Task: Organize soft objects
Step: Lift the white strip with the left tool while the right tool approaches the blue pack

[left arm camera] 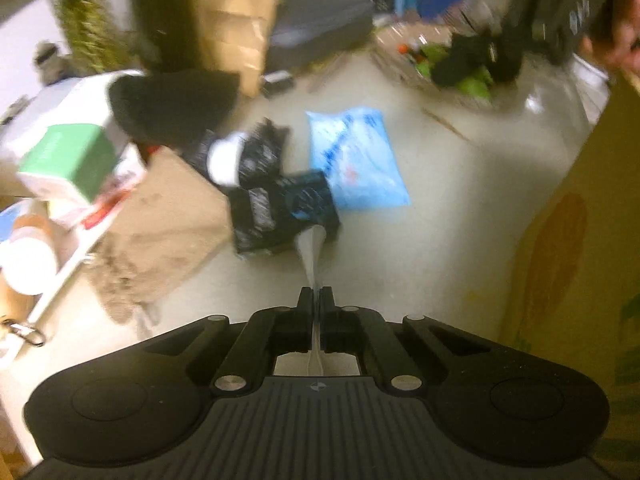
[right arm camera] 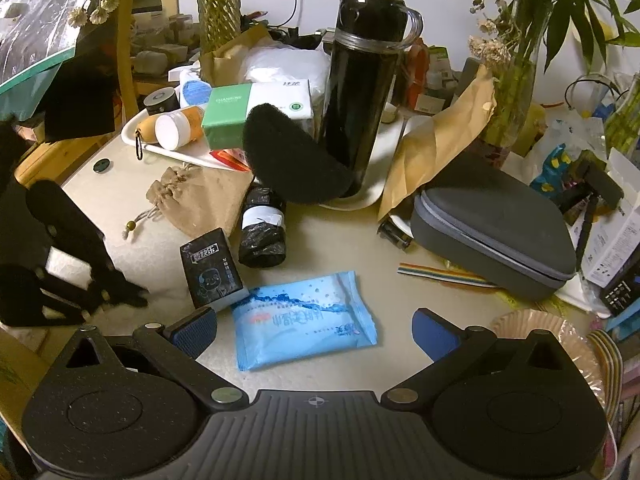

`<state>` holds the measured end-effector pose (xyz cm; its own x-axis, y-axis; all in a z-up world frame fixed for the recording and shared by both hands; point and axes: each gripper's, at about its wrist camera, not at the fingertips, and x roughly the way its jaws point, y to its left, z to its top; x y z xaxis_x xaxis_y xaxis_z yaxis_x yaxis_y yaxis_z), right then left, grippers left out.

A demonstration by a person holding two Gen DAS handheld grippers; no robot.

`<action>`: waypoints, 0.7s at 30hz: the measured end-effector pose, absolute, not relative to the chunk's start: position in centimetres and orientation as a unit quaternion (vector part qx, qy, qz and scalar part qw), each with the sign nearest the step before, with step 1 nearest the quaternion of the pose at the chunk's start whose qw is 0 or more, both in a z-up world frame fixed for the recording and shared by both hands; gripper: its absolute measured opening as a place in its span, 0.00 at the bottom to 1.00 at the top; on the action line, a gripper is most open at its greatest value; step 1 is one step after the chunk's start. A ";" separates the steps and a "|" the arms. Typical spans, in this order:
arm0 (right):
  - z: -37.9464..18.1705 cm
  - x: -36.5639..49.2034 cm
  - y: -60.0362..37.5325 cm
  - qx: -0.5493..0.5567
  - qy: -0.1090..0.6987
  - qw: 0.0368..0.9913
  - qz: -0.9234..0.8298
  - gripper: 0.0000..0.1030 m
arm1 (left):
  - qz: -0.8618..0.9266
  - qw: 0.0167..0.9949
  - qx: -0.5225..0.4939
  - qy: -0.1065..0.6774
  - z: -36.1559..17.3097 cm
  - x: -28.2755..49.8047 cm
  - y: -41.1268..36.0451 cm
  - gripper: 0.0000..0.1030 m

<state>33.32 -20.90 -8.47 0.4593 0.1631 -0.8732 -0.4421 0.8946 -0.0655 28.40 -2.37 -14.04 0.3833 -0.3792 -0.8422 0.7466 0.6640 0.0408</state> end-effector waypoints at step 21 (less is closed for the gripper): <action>-13.7 34.9 -21.1 -0.167 0.501 0.808 0.261 1.00 | -0.122 0.923 0.067 0.359 -2.9 25.3 3.1 0.03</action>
